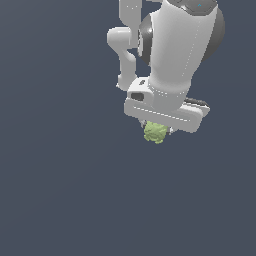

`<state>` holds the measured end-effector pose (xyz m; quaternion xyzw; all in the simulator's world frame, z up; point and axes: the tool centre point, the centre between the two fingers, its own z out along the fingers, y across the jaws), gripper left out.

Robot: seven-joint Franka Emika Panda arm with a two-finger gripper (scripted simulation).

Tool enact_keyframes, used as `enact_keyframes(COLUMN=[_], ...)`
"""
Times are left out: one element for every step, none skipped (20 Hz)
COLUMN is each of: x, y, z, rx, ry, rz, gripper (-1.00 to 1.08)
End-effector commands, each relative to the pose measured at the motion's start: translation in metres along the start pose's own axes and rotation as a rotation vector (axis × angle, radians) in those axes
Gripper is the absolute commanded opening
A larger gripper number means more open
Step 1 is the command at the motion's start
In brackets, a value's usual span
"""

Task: Pick up the object and move it to a goal position.

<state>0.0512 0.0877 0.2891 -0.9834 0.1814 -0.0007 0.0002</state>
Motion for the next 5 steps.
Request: enact_keyframes(x=[0.0005,0.0007,0.0009,0.0010,0.0010], y=[-0.0010,-0.0013,-0.0015,-0.0016,-0.0016], z=[-0.0077,-0.0096,-0.0108,-0.0116,-0.0119], rx=[-0.001,-0.001,-0.001,-0.001,-0.001], ry=[-0.001,-0.001,-0.001,-0.001,-0.001], rz=[0.000,0.000,0.000,0.000,0.000], gripper=[-1.00,-1.00,-1.00,-1.00,-1.00])
